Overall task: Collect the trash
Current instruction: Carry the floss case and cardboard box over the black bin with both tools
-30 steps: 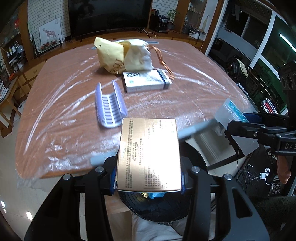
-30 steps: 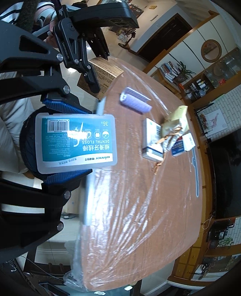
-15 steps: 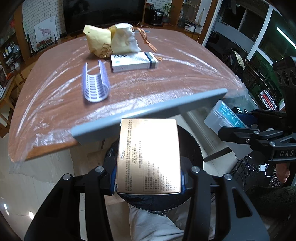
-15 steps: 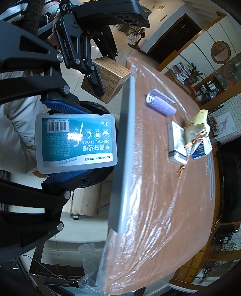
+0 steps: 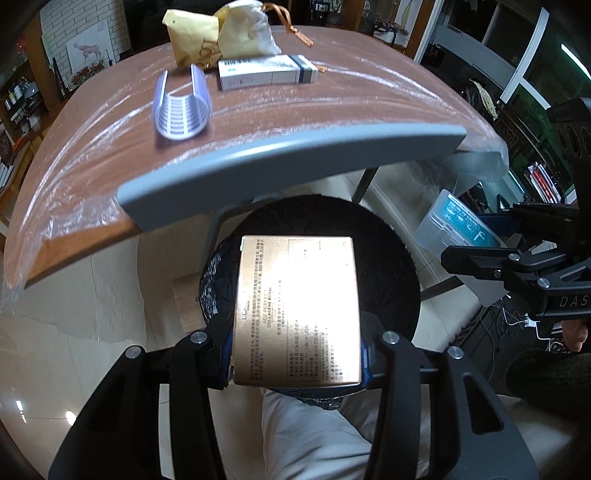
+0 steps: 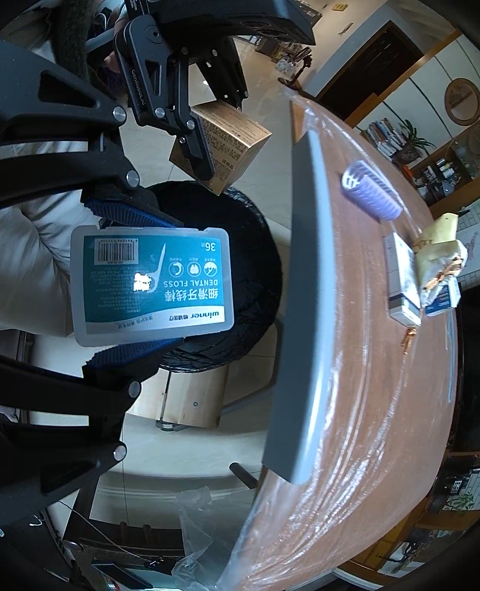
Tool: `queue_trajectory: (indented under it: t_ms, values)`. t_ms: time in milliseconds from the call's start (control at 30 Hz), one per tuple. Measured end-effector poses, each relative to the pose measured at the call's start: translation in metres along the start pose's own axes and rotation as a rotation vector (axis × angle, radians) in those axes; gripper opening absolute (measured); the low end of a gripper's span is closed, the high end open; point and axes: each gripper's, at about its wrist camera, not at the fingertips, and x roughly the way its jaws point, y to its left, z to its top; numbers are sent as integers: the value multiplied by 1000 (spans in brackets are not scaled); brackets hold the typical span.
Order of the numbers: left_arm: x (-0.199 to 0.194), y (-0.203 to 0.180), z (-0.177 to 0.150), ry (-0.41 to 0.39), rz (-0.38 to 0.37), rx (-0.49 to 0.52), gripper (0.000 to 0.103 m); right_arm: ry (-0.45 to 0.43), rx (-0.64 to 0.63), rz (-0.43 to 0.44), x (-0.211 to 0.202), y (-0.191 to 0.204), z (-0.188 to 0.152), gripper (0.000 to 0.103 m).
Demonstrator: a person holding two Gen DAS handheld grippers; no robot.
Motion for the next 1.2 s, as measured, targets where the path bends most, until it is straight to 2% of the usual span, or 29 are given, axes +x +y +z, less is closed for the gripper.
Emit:
queue_trajectory:
  t_ms: [700, 1200]
  values:
    - [39, -5, -18, 81, 43, 28, 48, 90, -7, -14, 43, 2, 0, 54]
    - [57, -1, -14, 112, 59, 43, 48, 114, -1, -44, 67, 2, 1, 54]
